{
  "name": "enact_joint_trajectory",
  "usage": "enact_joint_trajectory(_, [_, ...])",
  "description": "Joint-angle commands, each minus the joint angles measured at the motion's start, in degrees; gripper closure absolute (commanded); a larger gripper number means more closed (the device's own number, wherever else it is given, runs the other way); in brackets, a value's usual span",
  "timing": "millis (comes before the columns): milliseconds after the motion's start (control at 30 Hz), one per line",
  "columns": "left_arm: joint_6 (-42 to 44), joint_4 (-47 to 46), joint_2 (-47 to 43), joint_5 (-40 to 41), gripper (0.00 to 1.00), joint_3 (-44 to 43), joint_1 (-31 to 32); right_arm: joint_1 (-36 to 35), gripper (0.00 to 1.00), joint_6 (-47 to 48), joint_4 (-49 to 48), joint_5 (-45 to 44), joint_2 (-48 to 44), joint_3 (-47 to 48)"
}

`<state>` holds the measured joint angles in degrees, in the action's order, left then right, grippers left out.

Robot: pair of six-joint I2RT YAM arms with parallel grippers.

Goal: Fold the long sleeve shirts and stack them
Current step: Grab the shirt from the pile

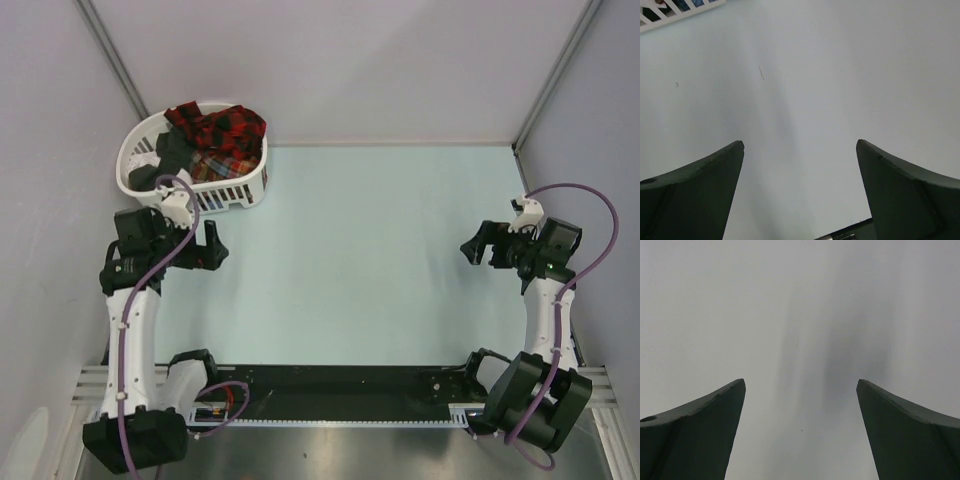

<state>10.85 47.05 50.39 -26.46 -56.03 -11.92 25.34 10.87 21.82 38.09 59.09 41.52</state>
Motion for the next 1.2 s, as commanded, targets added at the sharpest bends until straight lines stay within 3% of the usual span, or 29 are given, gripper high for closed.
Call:
enact_joint_trajectory(0, [-2.67,-4.58,3.30,-1.85,0.00,-3.82,-0.21,-0.56,0.00,1.96,0.50,1.29,-0.03,2.69])
enact_joint_trajectory(267, [-8.56,-9.43,19.11,12.90,0.01,-22.08,0.15,-3.71,0.00,1.87,0.06,-0.81,1.38,3.13])
enact_joint_trajectory(400, [-11.11,-14.23,29.48,10.46,0.01,-31.93,0.76,-5.48,0.00,1.78,0.15,-1.70,1.90,3.13])
enact_joint_trajectory(567, [-14.54,-15.50,46.68,15.90,0.01,-48.97,4.18,-6.01,0.00,2.31,0.41,-2.66,2.61,3.22])
enact_joint_trajectory(733, [-13.84,-17.87,59.36,16.35,0.01,-62.93,8.31,-6.10,0.00,2.57,1.29,-2.75,3.40,3.39])
enact_joint_trajectory(800, [-13.32,-18.39,65.34,16.09,0.01,-65.95,10.06,-6.10,0.00,2.57,1.55,-2.75,3.57,3.48])
enact_joint_trajectory(1000, [-7.70,-19.72,78.51,25.39,0.00,-71.05,13.05,-6.10,0.00,2.66,1.56,-3.19,4.72,3.57])
enact_joint_trajectory(1067, [-6.11,-17.62,81.25,29.59,0.01,-73.08,13.24,-6.18,0.00,2.66,1.55,-3.46,5.16,3.66])
enact_joint_trajectory(1167, [-4.18,-15.15,83.73,29.36,0.01,-73.43,13.15,-6.27,0.00,2.57,1.29,-3.54,5.42,3.75])
